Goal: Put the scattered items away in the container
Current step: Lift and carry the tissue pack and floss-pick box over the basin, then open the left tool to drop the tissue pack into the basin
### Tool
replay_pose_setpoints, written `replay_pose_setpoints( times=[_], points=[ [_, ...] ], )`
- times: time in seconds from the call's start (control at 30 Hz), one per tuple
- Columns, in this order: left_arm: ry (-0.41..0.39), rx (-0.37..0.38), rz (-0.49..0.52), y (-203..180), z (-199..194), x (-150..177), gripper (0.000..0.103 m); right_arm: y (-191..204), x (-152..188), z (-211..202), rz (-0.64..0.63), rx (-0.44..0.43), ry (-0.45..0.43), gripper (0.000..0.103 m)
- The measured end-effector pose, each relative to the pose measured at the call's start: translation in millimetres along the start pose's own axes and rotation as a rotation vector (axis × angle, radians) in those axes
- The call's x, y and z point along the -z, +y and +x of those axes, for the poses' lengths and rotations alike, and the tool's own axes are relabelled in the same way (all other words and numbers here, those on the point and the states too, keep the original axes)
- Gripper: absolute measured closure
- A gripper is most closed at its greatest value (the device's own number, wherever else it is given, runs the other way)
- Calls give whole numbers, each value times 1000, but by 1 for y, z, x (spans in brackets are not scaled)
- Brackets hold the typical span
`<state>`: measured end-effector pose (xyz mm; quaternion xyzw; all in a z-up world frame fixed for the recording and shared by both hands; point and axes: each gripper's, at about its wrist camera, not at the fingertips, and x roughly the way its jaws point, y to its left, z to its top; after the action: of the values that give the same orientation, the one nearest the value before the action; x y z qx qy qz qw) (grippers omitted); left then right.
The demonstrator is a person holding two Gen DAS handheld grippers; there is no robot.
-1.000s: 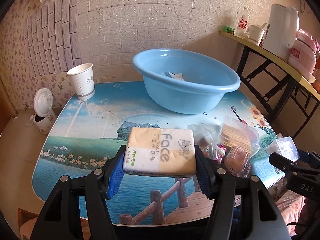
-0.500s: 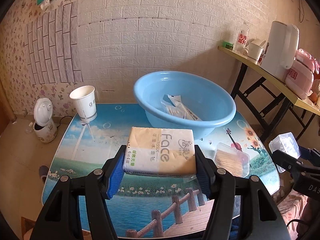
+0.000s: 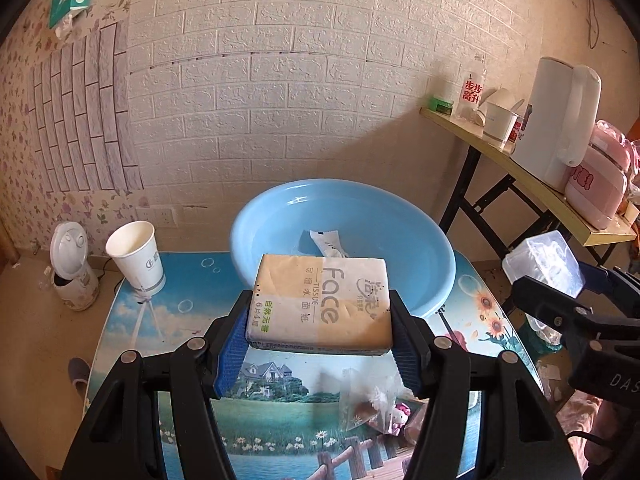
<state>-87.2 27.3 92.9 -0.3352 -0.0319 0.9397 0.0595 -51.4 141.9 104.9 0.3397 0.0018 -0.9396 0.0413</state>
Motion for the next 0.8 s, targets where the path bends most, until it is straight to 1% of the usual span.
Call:
replay_pose_setpoints(
  times=[0.17, 0.3, 0.57, 0.67, 0.8],
  points=[
    [22, 11, 4, -2, 24, -15, 43, 1, -18, 23, -29, -28, 4, 21],
    [44, 17, -5, -2, 46, -24, 43, 0, -28, 43, -41, -32, 12, 21],
    [99, 1, -1, -4, 92, -29, 43, -3, -34, 83, -44, -39, 54, 21],
    [115, -13, -4, -2, 106, -27, 43, -5, -33, 92, -36, -45, 63, 21],
    [120, -32, 26, -5, 120, -25, 43, -6, -33, 99, -40, -44, 68, 21]
  ],
)
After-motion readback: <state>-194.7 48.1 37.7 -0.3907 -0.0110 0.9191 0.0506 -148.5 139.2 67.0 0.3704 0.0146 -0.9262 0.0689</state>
